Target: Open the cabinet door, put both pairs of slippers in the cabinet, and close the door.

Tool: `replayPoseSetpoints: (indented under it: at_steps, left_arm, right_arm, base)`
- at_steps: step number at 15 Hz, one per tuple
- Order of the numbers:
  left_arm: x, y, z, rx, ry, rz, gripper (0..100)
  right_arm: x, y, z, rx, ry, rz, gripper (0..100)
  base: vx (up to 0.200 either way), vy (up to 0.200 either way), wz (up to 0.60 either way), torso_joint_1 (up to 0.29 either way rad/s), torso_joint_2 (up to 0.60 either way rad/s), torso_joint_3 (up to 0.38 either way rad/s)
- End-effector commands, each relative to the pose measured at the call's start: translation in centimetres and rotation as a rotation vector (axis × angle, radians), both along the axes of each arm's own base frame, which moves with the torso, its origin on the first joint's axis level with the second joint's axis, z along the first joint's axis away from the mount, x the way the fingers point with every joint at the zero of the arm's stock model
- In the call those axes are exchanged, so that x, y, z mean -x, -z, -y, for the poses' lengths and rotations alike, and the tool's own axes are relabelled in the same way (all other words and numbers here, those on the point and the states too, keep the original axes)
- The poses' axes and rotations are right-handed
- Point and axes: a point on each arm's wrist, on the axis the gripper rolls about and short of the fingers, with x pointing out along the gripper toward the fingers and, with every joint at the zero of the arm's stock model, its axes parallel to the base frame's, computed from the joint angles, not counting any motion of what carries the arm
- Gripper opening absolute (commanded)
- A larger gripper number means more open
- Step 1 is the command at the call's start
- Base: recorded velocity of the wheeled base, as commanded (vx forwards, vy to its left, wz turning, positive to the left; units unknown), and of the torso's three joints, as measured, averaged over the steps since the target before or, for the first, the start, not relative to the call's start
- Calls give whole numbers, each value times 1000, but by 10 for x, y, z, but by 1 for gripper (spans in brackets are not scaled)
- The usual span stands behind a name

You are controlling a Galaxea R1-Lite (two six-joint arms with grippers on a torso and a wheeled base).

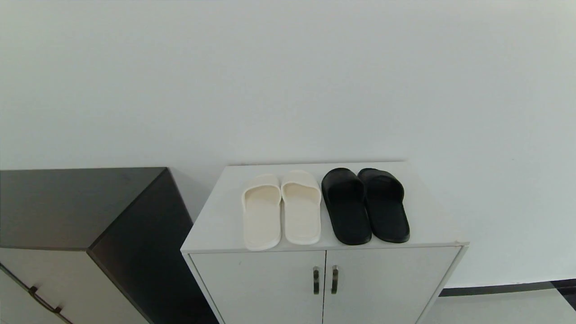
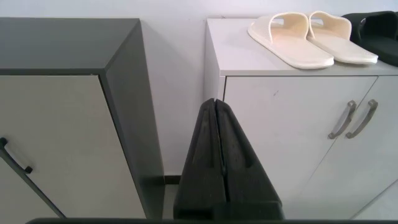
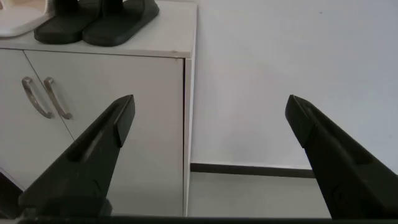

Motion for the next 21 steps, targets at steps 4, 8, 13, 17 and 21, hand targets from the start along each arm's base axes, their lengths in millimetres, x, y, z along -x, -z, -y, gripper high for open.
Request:
replayPoseSetpoints:
  at_steps: [4, 8, 13, 17, 21]
  left_arm:
    - [0, 0, 0, 2, -1, 0, 0]
    - [0, 0, 0, 1, 1, -1, 0]
    - [0, 0, 0, -2, 8, -1, 0]
    - [0, 0, 0, -2, 8, -1, 0]
    - [0, 0, 0, -4, 8, -1, 0]
  right_arm:
    - [2, -13, 0, -121, 2, 85, 100]
    - [16, -30, -5, -208, -210, -15, 100]
    - [-42, -69, -8, -199, -368, -262, 100]
    - [-99, -98, -17, -190, -432, -374, 100]
    - [-153, -105, -69, -88, -391, -357, 100]
  base:
    - [0, 0, 0, 0, 0, 0]
    - [0, 0, 0, 0, 0, 0]
    - [0, 0, 0, 0, 0, 0]
    - [0, 0, 0, 0, 0, 0]
    - [0, 0, 0, 0, 0, 0]
